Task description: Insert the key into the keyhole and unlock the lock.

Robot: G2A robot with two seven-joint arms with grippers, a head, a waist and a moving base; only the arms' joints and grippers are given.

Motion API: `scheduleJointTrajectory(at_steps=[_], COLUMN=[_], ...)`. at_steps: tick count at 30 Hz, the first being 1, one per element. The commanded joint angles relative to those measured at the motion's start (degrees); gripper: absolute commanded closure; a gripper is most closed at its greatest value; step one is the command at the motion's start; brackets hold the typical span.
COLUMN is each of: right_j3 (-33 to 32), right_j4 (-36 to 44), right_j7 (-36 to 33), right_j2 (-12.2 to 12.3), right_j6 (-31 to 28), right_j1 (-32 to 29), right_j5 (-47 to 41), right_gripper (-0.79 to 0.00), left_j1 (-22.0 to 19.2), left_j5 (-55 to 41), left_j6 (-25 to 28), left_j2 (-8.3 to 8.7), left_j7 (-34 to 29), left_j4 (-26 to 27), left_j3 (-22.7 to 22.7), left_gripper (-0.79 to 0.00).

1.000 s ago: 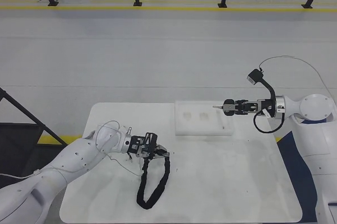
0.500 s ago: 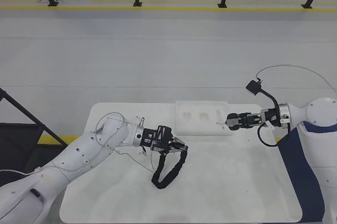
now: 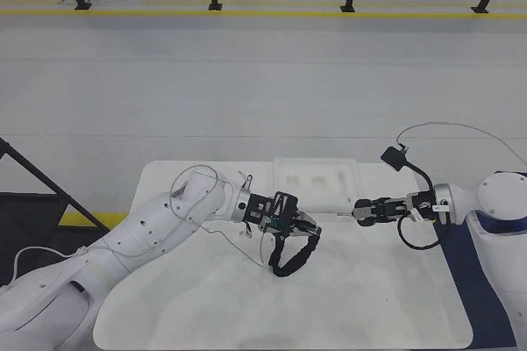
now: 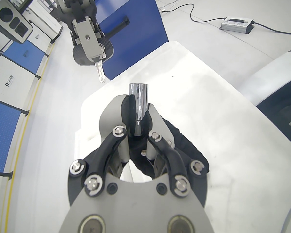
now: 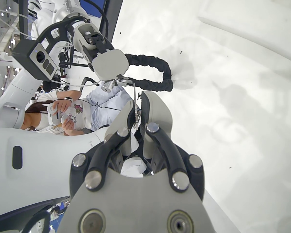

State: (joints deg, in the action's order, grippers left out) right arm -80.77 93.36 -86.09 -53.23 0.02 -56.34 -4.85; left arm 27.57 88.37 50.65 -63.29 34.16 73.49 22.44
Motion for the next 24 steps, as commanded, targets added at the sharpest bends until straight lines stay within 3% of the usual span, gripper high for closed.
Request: scheduleJointTrajectory(at_steps=[1,17,24], right_j3=[-0.42,-0.32,-2.00], right_j4=[0.44,0.89,10.17], right_j7=[0.14,1.10,-1.34], right_j2=[0.12,0.17,1.42], right_j6=[0.12,0.28,7.87], right_j1=[-0.35,-0.77,-1.67], right_j5=[0.03,0.87,6.53], right_gripper=[0.000,0.000,0.000], left_j1=[-0.86,-0.57,1.28], left_j5=[-0.35,-0.63,-2.63], left_j6=[0.07,-0.13,-0.82], left_j2=[-1.20,-1.20,-1.02], left_j7=[0.55,0.53,-1.87], left_j4=[-1.72,-1.73,-0.85], left_j3=[-0.46,-0.41,2.12], left_gripper=[0.000,0.000,0.000])
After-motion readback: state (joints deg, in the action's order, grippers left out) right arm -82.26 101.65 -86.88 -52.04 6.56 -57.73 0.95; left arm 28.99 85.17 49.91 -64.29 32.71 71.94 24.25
